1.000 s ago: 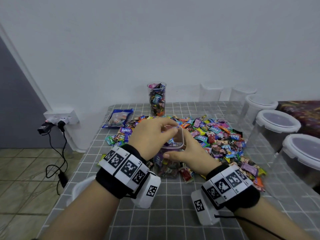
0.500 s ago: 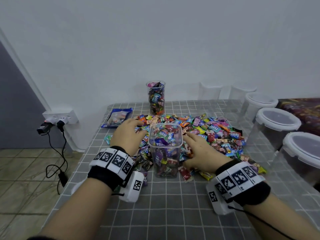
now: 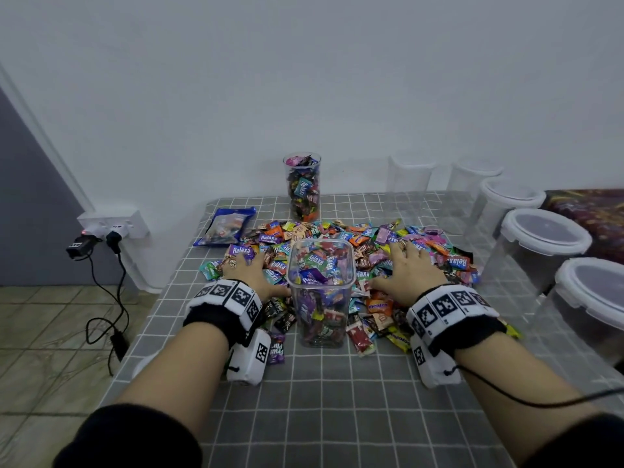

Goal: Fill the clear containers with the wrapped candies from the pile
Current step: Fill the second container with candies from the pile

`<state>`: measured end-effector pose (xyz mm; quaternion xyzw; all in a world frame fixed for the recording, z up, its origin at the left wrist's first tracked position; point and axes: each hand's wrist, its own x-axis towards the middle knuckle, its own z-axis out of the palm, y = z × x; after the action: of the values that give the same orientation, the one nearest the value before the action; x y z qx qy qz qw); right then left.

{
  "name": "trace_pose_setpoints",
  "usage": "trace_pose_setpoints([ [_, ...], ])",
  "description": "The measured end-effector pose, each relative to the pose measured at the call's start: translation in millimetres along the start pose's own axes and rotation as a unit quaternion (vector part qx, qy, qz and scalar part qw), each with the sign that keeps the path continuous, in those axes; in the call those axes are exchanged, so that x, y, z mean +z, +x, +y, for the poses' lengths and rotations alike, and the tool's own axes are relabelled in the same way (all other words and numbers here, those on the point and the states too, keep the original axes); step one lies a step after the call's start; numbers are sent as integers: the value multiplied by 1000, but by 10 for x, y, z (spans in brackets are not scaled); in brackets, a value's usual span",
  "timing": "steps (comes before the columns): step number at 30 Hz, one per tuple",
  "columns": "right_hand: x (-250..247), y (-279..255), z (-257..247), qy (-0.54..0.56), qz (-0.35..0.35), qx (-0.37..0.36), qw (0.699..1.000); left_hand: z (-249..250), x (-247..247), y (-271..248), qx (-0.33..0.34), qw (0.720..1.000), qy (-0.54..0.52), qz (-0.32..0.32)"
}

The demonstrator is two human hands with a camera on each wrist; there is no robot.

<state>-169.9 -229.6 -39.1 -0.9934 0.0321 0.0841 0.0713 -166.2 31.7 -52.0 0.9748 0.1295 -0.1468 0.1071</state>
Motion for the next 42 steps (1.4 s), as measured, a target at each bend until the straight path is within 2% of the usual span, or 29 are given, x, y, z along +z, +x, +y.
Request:
trace_pose_setpoints([
  [6, 20, 40, -24, 0, -63, 16, 998, -48, 16, 37, 8, 999, 0, -32],
  [11, 26, 10, -88, -21, -99, -64, 993, -28, 19, 17, 58, 996, 41, -55],
  [15, 29, -47, -173, -64, -110, -103, 986, 27, -17, -35, 87, 995, 41, -19],
  [20, -10, -95, -231, -70, -85, -128, 986, 76, -30, -111, 105, 992, 70, 22],
  [27, -31, -126, -267, -68, -57, -150, 985, 80, -2, -109, 84, 994, 64, 40],
  [42, -43, -164, -213, 48, 40, -138, 988, -11, 1, -209, 100, 975, -91, 173],
])
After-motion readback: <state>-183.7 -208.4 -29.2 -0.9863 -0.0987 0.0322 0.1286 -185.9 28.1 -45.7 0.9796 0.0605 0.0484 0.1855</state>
